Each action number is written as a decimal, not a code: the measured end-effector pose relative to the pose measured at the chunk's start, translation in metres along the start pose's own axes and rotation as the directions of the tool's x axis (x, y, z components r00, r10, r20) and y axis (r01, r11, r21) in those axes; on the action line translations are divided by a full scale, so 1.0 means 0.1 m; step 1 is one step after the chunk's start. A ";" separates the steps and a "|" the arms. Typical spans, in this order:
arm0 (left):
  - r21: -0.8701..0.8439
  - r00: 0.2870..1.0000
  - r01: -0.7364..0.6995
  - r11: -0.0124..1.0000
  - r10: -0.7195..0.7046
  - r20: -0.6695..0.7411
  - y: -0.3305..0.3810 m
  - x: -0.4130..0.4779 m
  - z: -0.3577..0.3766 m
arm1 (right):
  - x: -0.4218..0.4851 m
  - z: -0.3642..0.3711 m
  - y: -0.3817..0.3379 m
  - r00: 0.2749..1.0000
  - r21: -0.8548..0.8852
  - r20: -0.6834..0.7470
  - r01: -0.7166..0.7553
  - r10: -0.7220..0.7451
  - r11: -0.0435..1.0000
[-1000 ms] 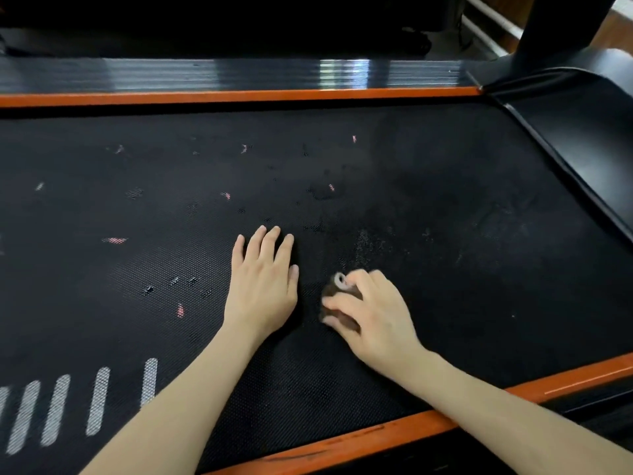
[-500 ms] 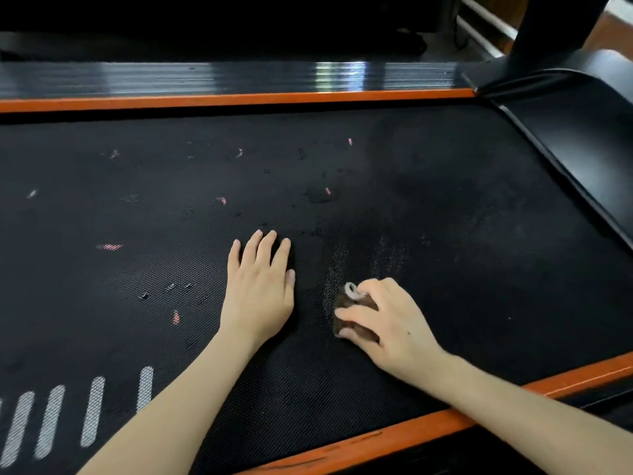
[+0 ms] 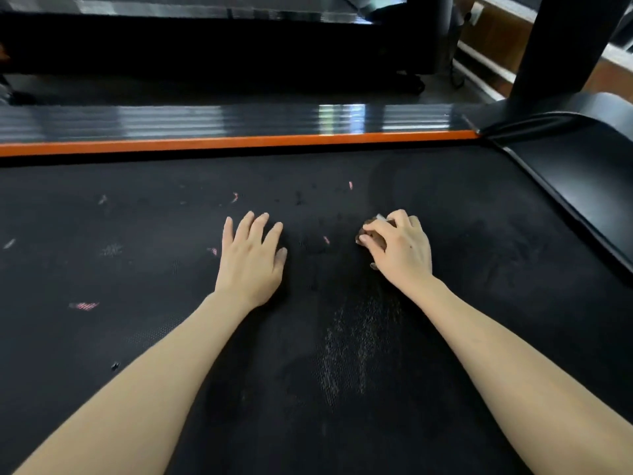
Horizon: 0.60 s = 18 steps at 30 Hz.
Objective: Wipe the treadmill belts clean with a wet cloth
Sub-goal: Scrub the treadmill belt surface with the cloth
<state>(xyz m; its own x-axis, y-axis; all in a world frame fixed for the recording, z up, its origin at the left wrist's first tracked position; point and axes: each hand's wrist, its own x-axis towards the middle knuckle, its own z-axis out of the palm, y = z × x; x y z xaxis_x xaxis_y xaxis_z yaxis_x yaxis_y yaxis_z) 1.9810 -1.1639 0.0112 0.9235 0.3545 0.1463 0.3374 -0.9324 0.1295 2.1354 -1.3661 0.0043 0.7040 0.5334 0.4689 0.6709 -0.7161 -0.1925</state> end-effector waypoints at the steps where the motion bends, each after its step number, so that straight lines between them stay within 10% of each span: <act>1: -0.001 1.000 0.023 1.000 -0.023 0.006 -0.02 0.04 0.05 | 0.09 0.05 0.03 1.000 -0.004 -0.013 -0.009 0.009 1.000; 7: -0.013 1.000 0.029 1.000 -0.029 0.013 -0.02 0.08 0.13 | 0.51 0.21 -0.21 0.986 -0.056 0.012 -0.164 0.165 0.985; 14: -0.070 1.000 0.008 0.997 -0.009 -0.011 -0.06 0.07 0.13 | -0.49 -0.20 -0.70 0.899 0.330 0.101 0.374 -0.426 0.867; 18: -0.106 1.000 0.023 0.994 -0.025 -0.017 -0.07 0.08 0.12 | 0.15 0.09 -0.44 0.962 0.159 -0.002 0.270 -0.273 0.950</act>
<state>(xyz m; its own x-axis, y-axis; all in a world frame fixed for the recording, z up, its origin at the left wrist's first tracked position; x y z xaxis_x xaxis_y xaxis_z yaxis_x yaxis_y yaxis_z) 1.9882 -1.1553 -0.0001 0.9116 0.3790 0.1595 0.3376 -0.9112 0.2361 2.1188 -1.3225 0.0126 0.4934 0.7079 0.5055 0.8643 -0.4644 -0.1932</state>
